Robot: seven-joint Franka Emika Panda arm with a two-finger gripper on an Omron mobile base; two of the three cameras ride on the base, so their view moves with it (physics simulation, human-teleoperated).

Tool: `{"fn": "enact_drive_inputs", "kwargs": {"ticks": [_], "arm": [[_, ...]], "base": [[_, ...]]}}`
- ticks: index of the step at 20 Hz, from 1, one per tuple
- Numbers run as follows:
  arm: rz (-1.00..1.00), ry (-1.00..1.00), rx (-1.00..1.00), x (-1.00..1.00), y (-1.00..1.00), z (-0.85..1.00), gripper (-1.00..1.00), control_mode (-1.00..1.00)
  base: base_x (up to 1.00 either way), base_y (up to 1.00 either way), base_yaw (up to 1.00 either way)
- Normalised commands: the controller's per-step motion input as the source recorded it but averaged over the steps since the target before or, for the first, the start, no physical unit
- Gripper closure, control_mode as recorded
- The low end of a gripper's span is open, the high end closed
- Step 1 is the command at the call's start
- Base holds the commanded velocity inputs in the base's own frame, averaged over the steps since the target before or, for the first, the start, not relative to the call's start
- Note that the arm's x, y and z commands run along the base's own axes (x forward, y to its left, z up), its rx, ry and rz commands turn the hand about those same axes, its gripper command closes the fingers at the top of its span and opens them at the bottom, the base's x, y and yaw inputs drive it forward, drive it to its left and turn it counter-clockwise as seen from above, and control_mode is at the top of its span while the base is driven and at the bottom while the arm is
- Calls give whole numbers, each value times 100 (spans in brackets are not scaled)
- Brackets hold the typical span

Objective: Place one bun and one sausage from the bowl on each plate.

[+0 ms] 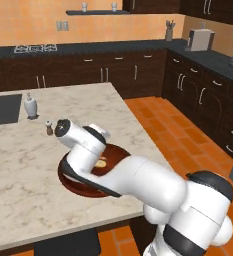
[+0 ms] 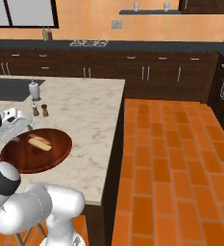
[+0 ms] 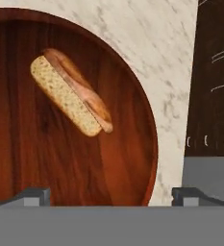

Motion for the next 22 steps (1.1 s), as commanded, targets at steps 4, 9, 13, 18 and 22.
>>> {"fn": "enact_drive_inputs", "kwargs": {"ticks": [4,9,13,18,22], "arm": [[22,6,-12,36,-22,-48,-100,-100],[21,2,2,42,-69,-70,-100,-100],[14,16,4,53,-24,-23,-100,-100],[6,17,14,49,0,-26,-100,-100],[4,8,3,23,23,-11,-100,-100]], "base": [[0,0,0],[0,0,0],[0,0,0],[0,0,0],[0,0,0]]}}
